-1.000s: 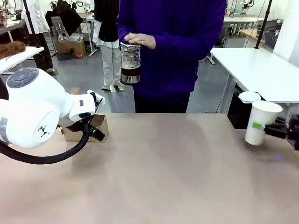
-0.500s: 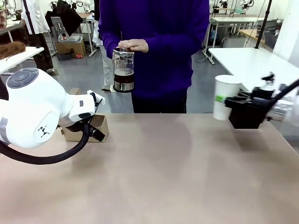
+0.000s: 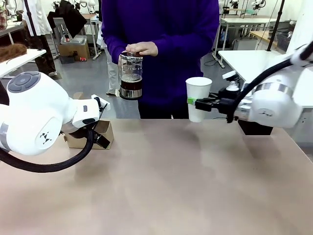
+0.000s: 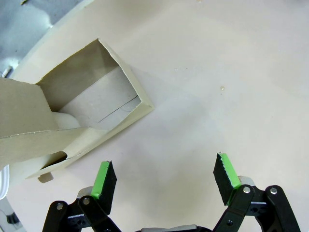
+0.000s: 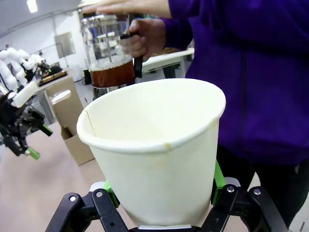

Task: Pour a drink into a cup and package it in a carrier.
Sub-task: Pick up the 600 ml Paper Cup and place it in the middle top area of the table, then when a person places the Paper Cup Lid on the 600 ml Paper Cup , lift the 600 ml Paper Cup.

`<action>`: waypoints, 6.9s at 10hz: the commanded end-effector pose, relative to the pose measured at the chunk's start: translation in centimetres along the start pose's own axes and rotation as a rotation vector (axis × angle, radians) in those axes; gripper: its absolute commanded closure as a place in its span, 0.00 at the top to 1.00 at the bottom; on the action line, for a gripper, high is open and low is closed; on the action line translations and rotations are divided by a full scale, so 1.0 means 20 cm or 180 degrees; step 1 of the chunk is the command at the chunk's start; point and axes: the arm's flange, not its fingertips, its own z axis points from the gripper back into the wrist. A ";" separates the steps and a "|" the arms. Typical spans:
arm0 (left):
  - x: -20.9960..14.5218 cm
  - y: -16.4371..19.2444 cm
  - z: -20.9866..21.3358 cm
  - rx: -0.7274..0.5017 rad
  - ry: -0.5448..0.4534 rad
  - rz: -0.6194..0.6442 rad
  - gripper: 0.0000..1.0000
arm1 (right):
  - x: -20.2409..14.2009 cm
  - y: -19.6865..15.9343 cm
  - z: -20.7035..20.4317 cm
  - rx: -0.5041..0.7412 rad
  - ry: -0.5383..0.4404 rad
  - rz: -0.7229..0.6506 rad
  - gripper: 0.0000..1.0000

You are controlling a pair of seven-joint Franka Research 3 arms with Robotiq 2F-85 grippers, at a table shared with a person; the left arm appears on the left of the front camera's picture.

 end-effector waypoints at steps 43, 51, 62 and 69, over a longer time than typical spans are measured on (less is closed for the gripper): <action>0.00 0.00 0.00 -0.0006 -0.0003 0.0003 1.00 | -0.25 -0.10 -0.21 0.0111 -0.0083 -0.0161 0.81; 0.00 0.00 0.00 -0.0006 -0.0003 0.0003 1.00 | -0.25 -0.10 -0.21 0.0111 -0.0083 -0.0161 0.81; 0.00 0.00 0.00 -0.0006 -0.0003 0.0003 1.00 | -0.25 -0.10 -0.21 0.0111 -0.0083 -0.0161 0.81; 0.00 0.00 0.00 -0.0006 -0.0003 0.0003 1.00 | -0.25 -0.10 -0.21 0.0111 -0.0083 -0.0161 0.81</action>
